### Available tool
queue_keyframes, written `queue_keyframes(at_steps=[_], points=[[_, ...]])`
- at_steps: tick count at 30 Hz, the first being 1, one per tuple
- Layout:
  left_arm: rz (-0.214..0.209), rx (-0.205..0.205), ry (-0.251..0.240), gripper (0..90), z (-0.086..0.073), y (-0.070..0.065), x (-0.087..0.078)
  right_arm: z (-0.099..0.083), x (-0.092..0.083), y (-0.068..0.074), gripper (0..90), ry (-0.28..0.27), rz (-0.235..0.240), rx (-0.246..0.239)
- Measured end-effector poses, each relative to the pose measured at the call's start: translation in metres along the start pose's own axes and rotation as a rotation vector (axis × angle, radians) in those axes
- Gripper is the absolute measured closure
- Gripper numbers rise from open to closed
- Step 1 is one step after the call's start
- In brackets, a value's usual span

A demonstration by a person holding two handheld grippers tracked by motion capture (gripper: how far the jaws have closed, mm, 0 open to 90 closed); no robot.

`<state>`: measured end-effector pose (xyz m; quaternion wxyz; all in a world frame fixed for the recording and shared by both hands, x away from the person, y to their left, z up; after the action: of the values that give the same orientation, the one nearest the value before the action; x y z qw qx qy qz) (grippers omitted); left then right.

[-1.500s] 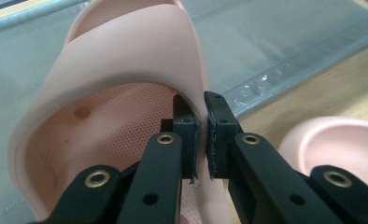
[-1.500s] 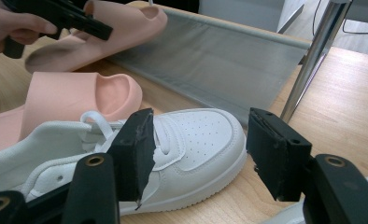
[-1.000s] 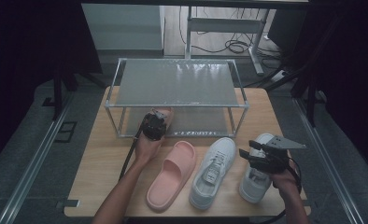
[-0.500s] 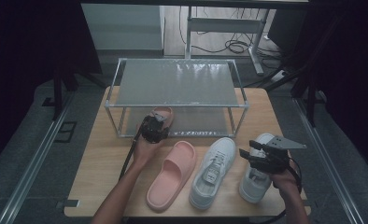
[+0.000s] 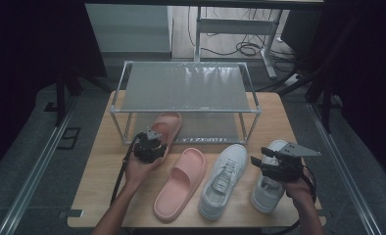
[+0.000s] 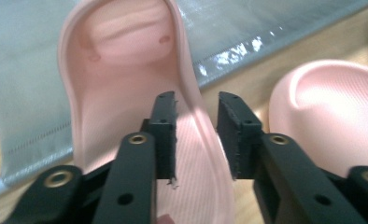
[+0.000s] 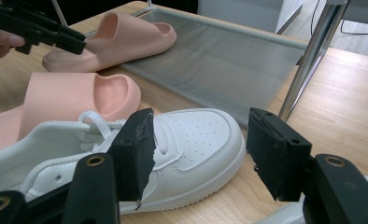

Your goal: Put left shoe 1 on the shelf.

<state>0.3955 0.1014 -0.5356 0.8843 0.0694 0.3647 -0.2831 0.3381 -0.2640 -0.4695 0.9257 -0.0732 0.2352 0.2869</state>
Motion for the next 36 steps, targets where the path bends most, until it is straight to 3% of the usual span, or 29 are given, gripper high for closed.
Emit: queue_keyframes(at_steps=[11, 24, 36], points=[[0.002, -0.005, -0.039, 89.6, -0.022, 0.004, -0.028, 0.0, 0.0, 0.0, 42.2, 0.002, 0.001, 0.001], [-0.017, -0.053, -0.012, 89.9, -0.064, 0.016, -0.053, 0.0, 0.001, 0.001, 42.2, 0.005, 0.002, 0.001], [-0.049, -0.005, 0.043, 89.7, -0.076, 0.005, -0.046, -0.001, 0.002, 0.002, 42.2, 0.006, 0.002, 0.001]])
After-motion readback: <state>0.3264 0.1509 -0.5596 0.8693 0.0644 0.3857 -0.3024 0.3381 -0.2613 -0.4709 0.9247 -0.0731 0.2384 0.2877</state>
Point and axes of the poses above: each handheld gripper's, and its own axes: x roughly forward along the jaws, z roughly out of its top, y roughly to its left, the point moved 7 cm from there along x, roughly forward along the jaws, and after that the axes turned 6 degrees about -z, right-handed, at the moved point
